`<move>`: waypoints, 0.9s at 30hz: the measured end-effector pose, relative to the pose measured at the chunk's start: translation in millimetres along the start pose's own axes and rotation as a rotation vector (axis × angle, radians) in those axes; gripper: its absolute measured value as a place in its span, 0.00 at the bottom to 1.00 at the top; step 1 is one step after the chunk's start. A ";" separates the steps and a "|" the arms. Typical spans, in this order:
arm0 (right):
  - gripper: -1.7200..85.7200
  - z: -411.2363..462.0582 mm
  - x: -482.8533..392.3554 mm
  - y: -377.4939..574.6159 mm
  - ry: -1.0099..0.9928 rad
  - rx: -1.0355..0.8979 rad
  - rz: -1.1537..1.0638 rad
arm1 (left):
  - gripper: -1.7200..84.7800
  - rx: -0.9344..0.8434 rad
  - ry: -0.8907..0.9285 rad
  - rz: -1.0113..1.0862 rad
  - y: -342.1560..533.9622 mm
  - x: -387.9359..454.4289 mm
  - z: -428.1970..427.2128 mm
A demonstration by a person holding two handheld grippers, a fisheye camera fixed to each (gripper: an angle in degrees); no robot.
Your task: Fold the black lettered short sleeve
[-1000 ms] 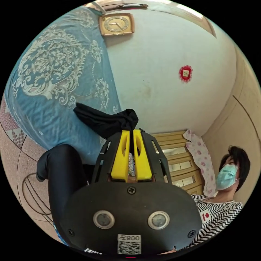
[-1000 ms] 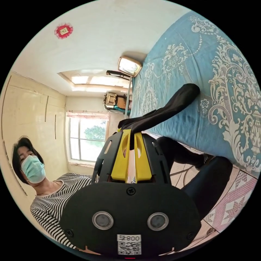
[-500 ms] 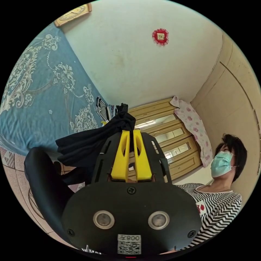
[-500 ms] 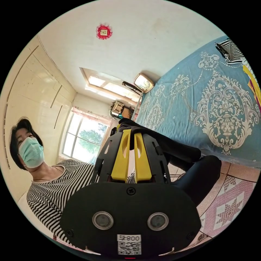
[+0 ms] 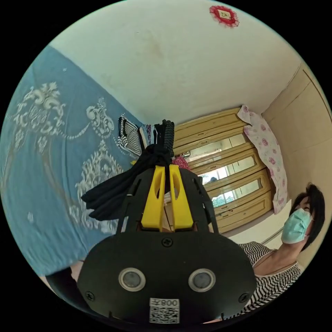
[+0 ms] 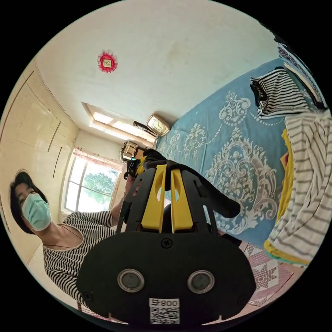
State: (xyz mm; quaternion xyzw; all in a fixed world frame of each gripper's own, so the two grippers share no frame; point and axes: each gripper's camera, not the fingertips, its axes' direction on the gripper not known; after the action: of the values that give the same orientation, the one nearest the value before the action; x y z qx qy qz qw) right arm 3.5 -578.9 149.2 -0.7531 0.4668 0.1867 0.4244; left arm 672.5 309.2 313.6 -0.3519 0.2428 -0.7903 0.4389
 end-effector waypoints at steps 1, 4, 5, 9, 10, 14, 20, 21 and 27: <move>0.03 -15.6 14.7 -39.6 0.019 0.008 -0.016 | 0.05 0.009 -0.009 0.021 -40.0 8.7 20.5; 0.03 -61.6 40.5 -142.9 0.067 0.054 -0.074 | 0.05 0.046 0.005 0.123 -139.6 42.8 72.6; 0.03 -82.5 46.2 -182.0 0.081 0.087 -0.112 | 0.05 0.065 0.015 0.164 -175.1 57.7 92.4; 0.03 -137.4 63.2 -275.8 0.173 0.150 -0.201 | 0.05 0.069 0.012 0.271 -259.2 88.6 153.8; 0.03 -149.9 75.4 -299.1 0.218 0.151 -0.208 | 0.05 0.060 -0.002 0.283 -279.0 90.0 176.1; 0.04 -170.1 154.7 -351.6 0.371 0.126 -0.126 | 0.05 -0.012 -0.025 0.213 -316.6 55.5 257.7; 0.04 -137.6 316.0 -381.7 0.650 -0.070 0.215 | 0.05 -0.265 -0.202 -0.017 -308.1 -21.1 364.3; 0.05 -131.4 328.2 -383.0 0.677 -0.108 0.239 | 0.05 -0.277 -0.202 -0.017 -306.5 -23.0 369.1; 0.07 -115.0 360.4 -401.1 0.794 -0.212 0.281 | 0.06 -0.286 -0.165 0.050 -316.6 5.2 373.4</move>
State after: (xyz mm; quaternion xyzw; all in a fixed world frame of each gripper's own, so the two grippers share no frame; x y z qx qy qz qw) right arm 514.1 -786.9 157.1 -0.7351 0.6700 -0.0146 0.1028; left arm 792.3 434.0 771.6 -0.4683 0.3247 -0.7050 0.4221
